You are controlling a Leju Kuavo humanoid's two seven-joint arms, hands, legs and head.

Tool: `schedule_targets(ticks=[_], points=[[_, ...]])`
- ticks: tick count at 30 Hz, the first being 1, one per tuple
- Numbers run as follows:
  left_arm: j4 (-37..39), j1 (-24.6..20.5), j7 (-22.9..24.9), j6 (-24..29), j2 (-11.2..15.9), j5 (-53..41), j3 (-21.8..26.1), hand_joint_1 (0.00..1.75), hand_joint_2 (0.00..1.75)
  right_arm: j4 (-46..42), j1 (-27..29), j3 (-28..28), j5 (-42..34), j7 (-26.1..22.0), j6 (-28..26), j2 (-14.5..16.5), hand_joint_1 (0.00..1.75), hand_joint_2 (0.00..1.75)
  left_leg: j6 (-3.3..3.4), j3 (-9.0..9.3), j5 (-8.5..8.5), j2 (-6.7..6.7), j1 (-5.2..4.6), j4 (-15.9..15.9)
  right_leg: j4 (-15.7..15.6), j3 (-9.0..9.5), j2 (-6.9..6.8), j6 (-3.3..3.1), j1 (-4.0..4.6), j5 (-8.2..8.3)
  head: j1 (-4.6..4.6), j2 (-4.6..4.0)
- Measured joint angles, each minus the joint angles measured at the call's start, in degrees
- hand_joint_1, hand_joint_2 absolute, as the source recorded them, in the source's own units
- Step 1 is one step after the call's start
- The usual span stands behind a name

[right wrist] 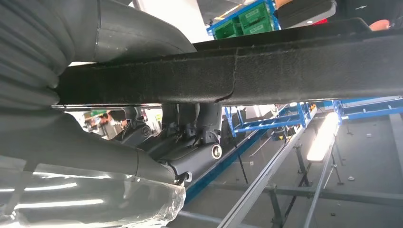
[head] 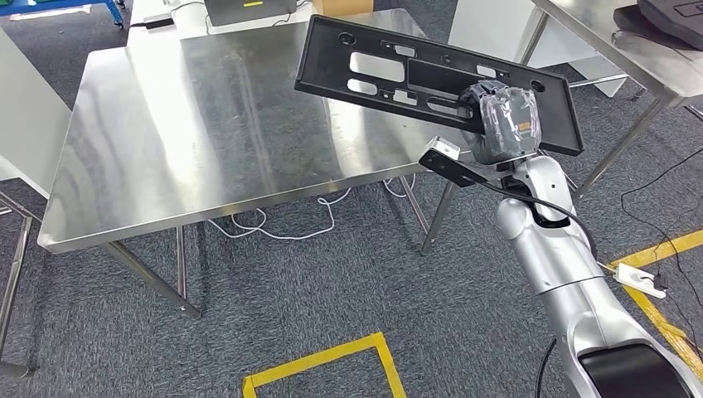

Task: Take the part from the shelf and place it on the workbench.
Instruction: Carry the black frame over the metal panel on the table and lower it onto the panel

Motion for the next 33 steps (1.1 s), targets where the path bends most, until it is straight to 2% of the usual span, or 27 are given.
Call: schedule_targets(ticks=[1,2,4,6,7,8,10,11,12,13,15,16,17,19,21,22,23,25,26,27,28,30,31,32,33], points=[[0.0,-0.01,0.0,-0.01,0.01,-0.01,0.08,0.0,1.75,0.24,0.05,0.24,-0.19,-0.02,0.21,0.16,1.75,1.75,-0.32,0.32,-0.49,-0.01,-0.15,0.1,-2.88,1.32,-0.1,-0.19,-0.09,1.22,0.0,0.0],[0.0,-0.02,0.0,-0.01,0.03,-0.01,0.16,0.0,1.75,0.47,0.15,0.47,-0.34,-0.02,0.37,0.31,1.75,1.75,-0.6,0.5,-0.88,-0.01,-0.29,0.2,-4.33,2.08,-0.14,-0.63,-0.07,1.67,-0.03,0.0],[-0.01,-0.07,0.0,-0.01,0.07,-0.02,0.27,0.0,1.75,0.92,0.39,0.8,-0.55,0.01,0.55,0.58,1.75,1.75,-1.05,0.66,-1.46,0.05,-0.26,0.31,-4.47,2.35,0.08,-1.89,-0.04,1.27,-0.13,0.0],[-0.02,-0.08,0.0,-0.01,0.11,-0.07,0.29,0.0,1.75,1.18,0.51,1.04,-0.61,0.08,0.57,0.81,1.75,1.75,-1.64,0.29,-2.49,0.18,0.01,1.57,-4.42,2.65,0.26,-2.78,-0.17,0.8,-0.21,0.0],[-0.02,-0.09,0.0,-0.02,0.13,-0.14,0.3,0.0,1.75,1.23,0.54,1.11,-0.62,0.17,0.57,0.92,1.75,1.75,-1.96,-0.62,-3.49,0.23,0.14,3.53,-4.47,2.92,0.3,-3.18,-0.29,0.59,-0.25,0.0],[-0.02,-0.07,0.0,-0.04,0.12,-0.3,0.31,0.0,1.75,1.28,0.67,1.16,-0.61,0.34,0.56,1.03,1.75,1.75,-2.27,-2.4,-4.82,0.27,0.25,6.82,-4.48,3.2,0.31,-3.52,-0.23,0.34,-0.28,0.0],[-0.01,-0.01,0.0,-0.09,0.1,-0.61,0.33,0.0,1.75,1.4,1.36,1.22,-0.57,0.69,0.52,1.25,1.75,1.75,-2.63,-7.29,-7.16,0.3,0.46,14.54,-4.47,3.72,0.32,-4.06,-0.01,-0.16,-0.3,0.0],[-0.01,0.03,0.0,-0.11,0.1,-0.72,0.33,0.0,1.75,1.46,1.93,1.25,-0.55,0.8,0.49,1.35,1.75,1.75,-2.64,-9.3,-7.15,0.31,0.53,16.92,-4.47,4.04,0.36,-4.22,0.12,-0.45,-0.31,0.0],[0.0,0.06,0.0,-0.13,0.1,-0.76,0.33,0.0,1.75,1.52,2.51,1.28,-0.57,0.85,0.45,1.46,1.75,1.75,-2.5,-10.22,-5.9,0.31,0.56,17.03,-4.47,4.44,0.42,-4.26,0.24,-0.75,-0.31,0.0],[0.0,0.08,0.0,-0.13,0.1,-0.78,0.33,0.0,1.75,1.57,3.0,1.3,-0.62,0.87,0.41,1.56,1.75,1.75,-2.21,-10.03,-3.62,0.3,0.55,14.99,-4.48,4.92,0.49,-4.22,0.35,-1.08,-0.32,0.0],[0.0,0.09,0.0,-0.15,0.17,-0.79,0.34,0.0,1.75,1.61,3.49,1.28,-0.75,0.88,0.34,1.73,1.75,1.75,-1.15,-7.44,1.43,0.26,0.3,7.51,-4.55,5.89,0.63,-4.05,0.56,-1.75,-0.28,0.0],[0.0,0.07,-0.01,-0.16,0.24,-0.79,0.35,0.0,1.75,1.62,3.54,1.27,-0.8,0.88,0.29,1.78,1.75,1.75,-0.64,-6.13,2.79,0.29,0.08,4.33,-4.59,6.19,0.71,-3.88,0.7,-2.05,-0.26,0.0],[0.0,0.04,-0.03,-0.18,0.3,-0.8,0.36,0.0,1.75,1.63,3.56,1.26,-0.85,0.9,0.25,1.8,1.75,1.75,-0.23,-5.3,3.26,0.32,-0.13,2.4,-4.63,6.34,0.77,-3.64,0.78,-2.3,-0.23,0.0],[0.0,0.0,-0.08,-0.19,0.36,-0.84,0.37,0.0,1.75,1.66,3.73,1.21,-1.02,0.98,0.2,1.84,1.75,1.75,0.25,-4.76,2.72,0.4,-0.49,1.4,-4.86,6.49,0.87,-3.05,0.76,-2.63,-0.28,0.0],[0.0,0.03,-0.15,-0.21,0.34,-1.04,0.37,0.0,1.75,1.6,4.04,0.95,-1.31,1.04,0.19,1.9,1.75,1.75,0.65,-3.87,2.81,0.43,-0.25,0.51,-4.39,6.33,0.73,-2.62,0.8,-3.07,-0.28,0.0],[0.0,0.03,-0.19,-0.23,0.32,-1.19,0.38,0.0,1.75,1.55,4.14,0.72,-1.47,1.06,0.18,1.91,1.75,1.75,0.87,-3.3,2.86,0.46,-0.09,0.03,-2.84,5.61,0.65,-2.59,0.89,-3.71,-0.23,0.0],[0.0,0.0,-0.22,-0.26,0.31,-1.4,0.38,0.0,1.75,1.5,4.33,0.43,-1.61,1.1,0.15,1.87,1.75,1.75,1.08,-2.73,2.84,0.48,0.08,-0.36,-0.03,4.17,0.57,-2.65,0.91,-4.74,-0.19,0.0],[0.0,-0.03,-0.28,-0.32,0.29,-1.77,0.38,0.0,1.75,1.29,5.22,-0.24,-1.73,1.23,0.08,1.7,1.75,1.75,1.43,-2.1,2.33,0.38,0.02,-0.41,7.98,-0.43,0.53,-2.74,0.79,-7.25,-0.09,0.0],[0.0,-0.01,-0.3,-0.37,0.29,-1.92,0.37,0.0,1.75,1.08,5.99,-0.65,-1.74,1.34,0.05,1.59,1.75,1.75,1.47,-1.79,2.03,0.26,0.02,-0.39,11.09,-2.59,0.53,-2.53,0.68,-7.83,-0.04,0.0],[0.0,0.05,-0.32,-0.44,0.28,-2.03,0.37,0.0,1.75,0.79,6.8,-1.07,-1.74,1.44,0.04,1.5,1.75,1.75,1.42,-1.44,1.69,0.13,0.04,-0.37,12.32,-3.87,0.52,-2.09,0.56,-7.52,0.02,0.0],[0.0,0.11,-0.32,-0.54,0.25,-2.17,0.37,0.0,1.75,0.46,7.49,-1.5,-1.73,1.51,0.03,1.42,1.75,1.75,1.26,-0.99,1.31,0.03,0.06,-0.34,11.07,-3.9,0.49,-1.47,0.39,-6.18,0.08,0.0],[0.0,0.19,-0.36,-0.69,0.19,-2.46,0.37,0.0,1.75,-0.2,8.31,-2.3,-1.7,1.58,-0.03,1.27,1.75,1.75,0.75,0.0,0.38,-0.05,0.02,-0.26,3.26,-1.13,0.13,-0.22,-0.06,-1.86,0.18,0.0],[0.0,0.18,-0.39,-0.73,0.17,-2.61,0.37,0.0,1.75,-0.5,8.51,-2.65,-1.68,1.58,-0.08,1.22,1.75,1.75,0.42,0.37,-0.23,-0.05,-0.18,-0.05,-0.72,0.58,-0.08,-0.02,-0.15,-0.05,0.25,0.0],[0.0,0.16,-0.42,-0.75,0.18,-2.71,0.37,0.0,1.75,-0.78,8.72,-2.99,-1.64,1.58,-0.12,1.19,1.75,1.75,0.12,0.65,-0.82,-0.02,-0.39,0.11,-3.39,1.79,-0.24,-0.22,-0.26,1.01,0.17,0.0],[-0.01,0.13,-0.45,-0.75,0.21,-2.81,0.37,0.0,1.75,-0.97,8.95,-3.3,-1.61,1.58,-0.16,1.16,1.75,1.75,-0.15,0.79,-1.33,0.02,-0.58,0.26,-4.65,2.44,-0.32,-0.66,-0.28,1.35,-0.01,0.0]])
